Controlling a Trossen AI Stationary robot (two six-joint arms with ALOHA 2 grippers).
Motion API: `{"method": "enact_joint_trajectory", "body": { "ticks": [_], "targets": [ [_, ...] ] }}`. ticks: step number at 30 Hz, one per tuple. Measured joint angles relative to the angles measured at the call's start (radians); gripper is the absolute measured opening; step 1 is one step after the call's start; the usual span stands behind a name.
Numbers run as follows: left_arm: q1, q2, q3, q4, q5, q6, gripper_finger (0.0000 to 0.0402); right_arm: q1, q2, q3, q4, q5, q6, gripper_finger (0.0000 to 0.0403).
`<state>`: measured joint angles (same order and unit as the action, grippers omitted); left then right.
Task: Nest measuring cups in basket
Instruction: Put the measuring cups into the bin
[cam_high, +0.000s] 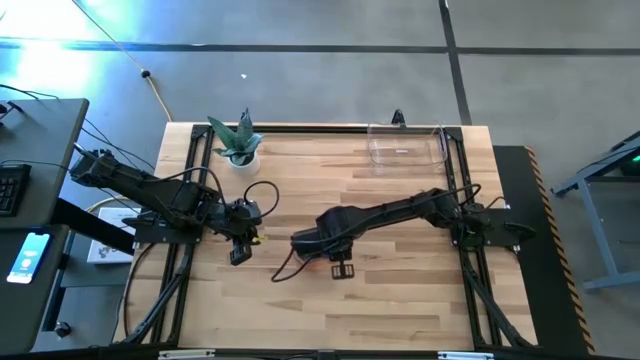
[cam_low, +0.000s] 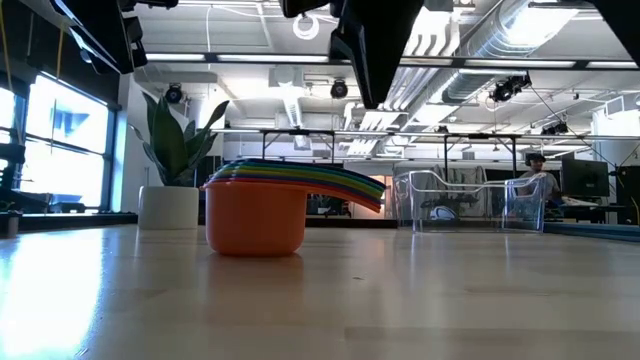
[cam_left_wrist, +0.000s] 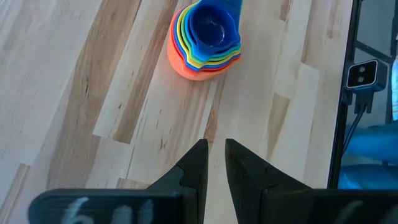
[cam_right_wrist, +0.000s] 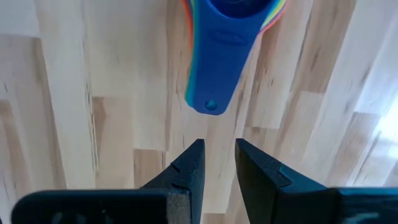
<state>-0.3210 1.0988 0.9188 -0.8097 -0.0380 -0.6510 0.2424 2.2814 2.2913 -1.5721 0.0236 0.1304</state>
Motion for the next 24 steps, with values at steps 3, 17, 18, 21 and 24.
{"method": "enact_joint_trajectory", "body": {
  "ticks": [3,17,18,21,24],
  "targets": [
    [0.0,0.0,0.0,0.0,0.0,0.0,0.0046,-0.001,-0.007,-0.002,0.001,-0.005,-0.027,0.0081],
    [0.0,0.0,0.0,0.0,0.0,0.0,0.0046,0.0,-0.245,-0.32,0.143,-0.017,-0.048,0.0081],
    [0.0,0.0,0.0,0.0,0.0,0.0,0.0046,-0.001,-0.28,-0.369,0.187,-0.018,-0.036,0.0081],
    [0.0,0.0,0.0,0.001,0.0,0.0,0.0046,-0.004,-0.381,-0.511,0.337,-0.02,0.002,0.0081],
    [0.0,0.0,0.0,0.003,0.0,0.0,0.0046,-0.007,-0.464,-0.624,0.487,-0.025,0.041,0.0081]
  ]
}}
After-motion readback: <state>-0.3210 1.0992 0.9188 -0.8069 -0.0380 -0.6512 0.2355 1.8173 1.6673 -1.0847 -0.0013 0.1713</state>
